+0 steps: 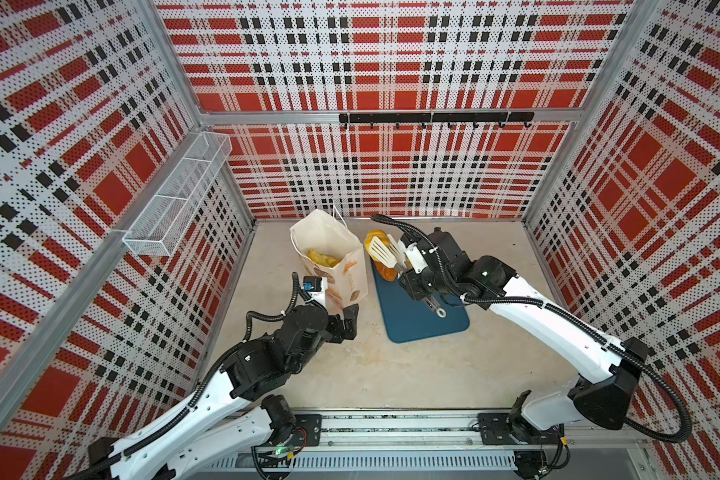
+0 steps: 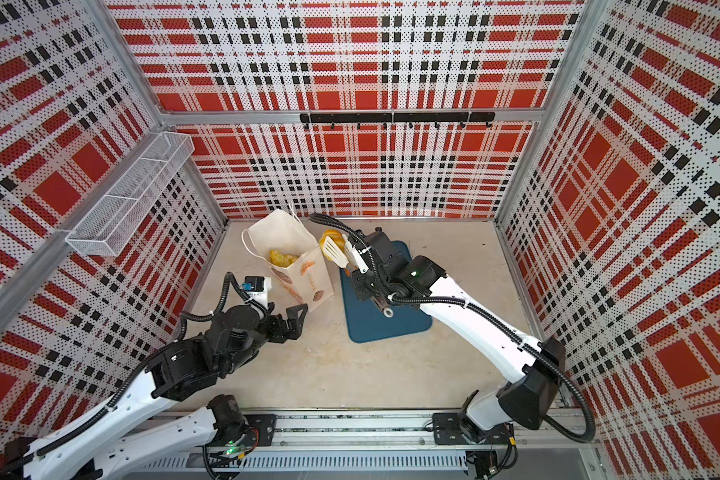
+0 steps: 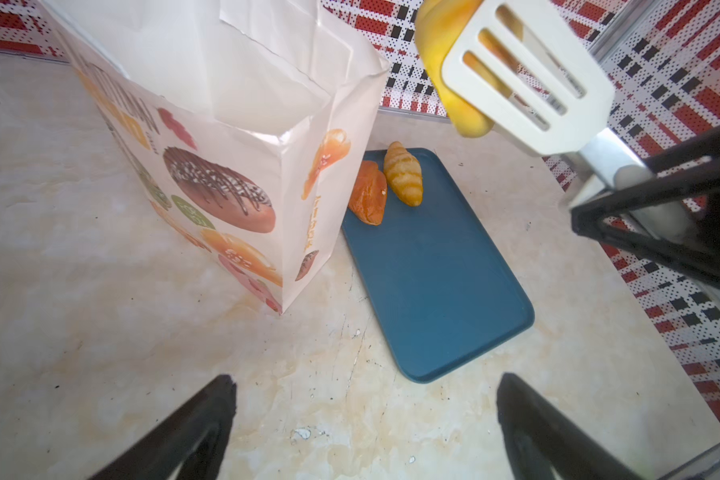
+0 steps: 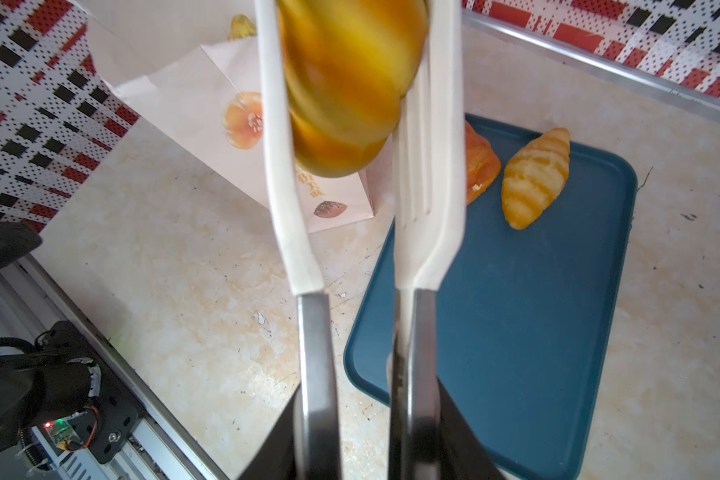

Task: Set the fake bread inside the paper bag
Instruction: 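Lift the striped bun over the paper bag with the right gripper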

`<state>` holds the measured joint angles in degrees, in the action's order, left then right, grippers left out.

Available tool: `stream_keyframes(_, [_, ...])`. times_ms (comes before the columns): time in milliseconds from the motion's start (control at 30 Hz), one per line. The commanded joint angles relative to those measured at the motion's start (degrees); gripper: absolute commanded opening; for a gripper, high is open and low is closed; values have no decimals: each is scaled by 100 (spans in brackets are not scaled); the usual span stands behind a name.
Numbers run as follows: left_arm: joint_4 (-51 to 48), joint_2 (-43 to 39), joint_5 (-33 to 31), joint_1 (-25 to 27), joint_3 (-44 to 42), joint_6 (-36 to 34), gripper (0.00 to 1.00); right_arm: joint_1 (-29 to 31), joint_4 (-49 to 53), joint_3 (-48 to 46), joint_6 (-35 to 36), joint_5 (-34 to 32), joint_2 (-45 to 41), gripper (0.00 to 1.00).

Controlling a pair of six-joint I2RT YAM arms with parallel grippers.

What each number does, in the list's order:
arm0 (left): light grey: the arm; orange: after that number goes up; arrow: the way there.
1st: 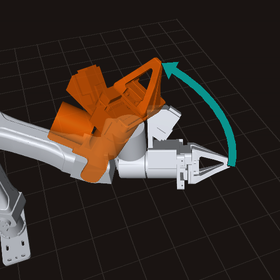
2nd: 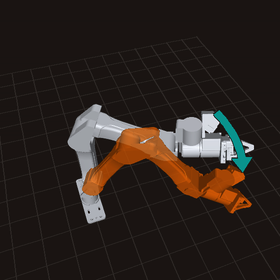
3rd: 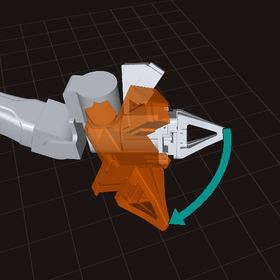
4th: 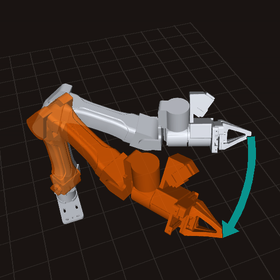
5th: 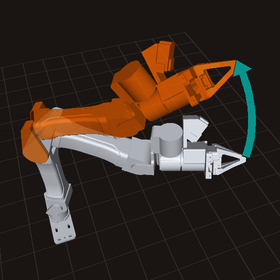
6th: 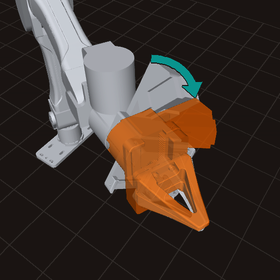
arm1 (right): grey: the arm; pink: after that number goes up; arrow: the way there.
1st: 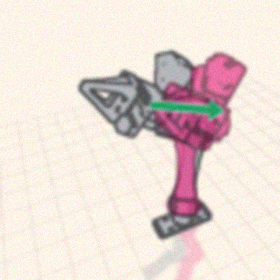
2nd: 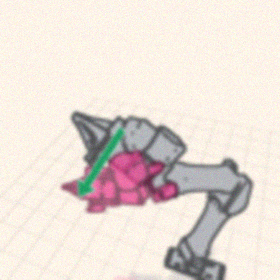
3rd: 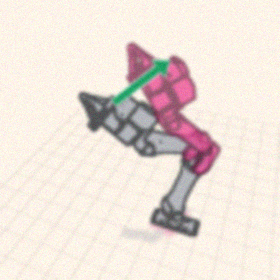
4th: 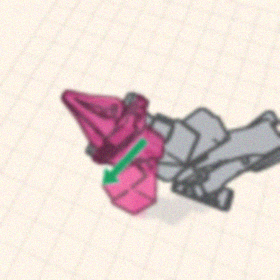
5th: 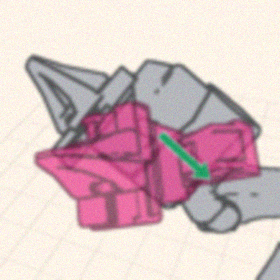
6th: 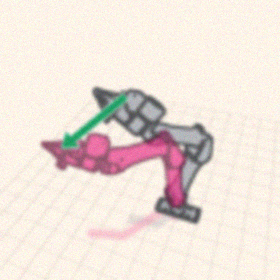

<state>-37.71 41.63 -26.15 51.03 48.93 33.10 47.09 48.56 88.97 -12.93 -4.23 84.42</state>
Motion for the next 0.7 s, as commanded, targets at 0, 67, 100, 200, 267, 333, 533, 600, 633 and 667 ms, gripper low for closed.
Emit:
stream_keyframes(0, [-201, -84, -36, -181, 186, -138, 99, 79, -356, 407, 189, 31, 18, 39])
stream_keyframes(67, [-253, -111, 34, -280, 202, -144, 99, 119, -356, 590, 246, 36, 132, 39])
stream_keyframes(100, [-270, -127, 68, -331, 201, -141, 99, 145, -364, 682, 280, 53, 199, 39])
stream_keyframes(200, [-290, -201, 134, -460, 188, -133, 99, 204, -380, 985, 365, 106, 422, 40])
stream_keyframes(267, [-314, -229, 163, -543, 174, -138, 99, 262, -391, 1210, 430, 152, 604, 40])
stream_keyframes(333, [-357, -266, 173, -608, 170, -139, 99, 316, -344, 1462, 494, 173, 803, 40])
stream_keyframes(533, [-498, -413, 212, -827, 110, -133, 99, 468, -148, 2207, 658, 216, 1415, 40])
stream_keyframes(600, [-536, -466, 248, -893, 91, -130, 99, 501, -80, 2390, 678, 201, 1590, 40])
stream_keyframes(633, [-552, -493, 281, -937, 72, -129, 99, 506, -38, 2497, 689, 195, 1685, 40])
stream_keyframes(667, [-568, -519, 307, -968, 56, -134, 99, 524, 7, 2588, 695, 165, 1756, 40])
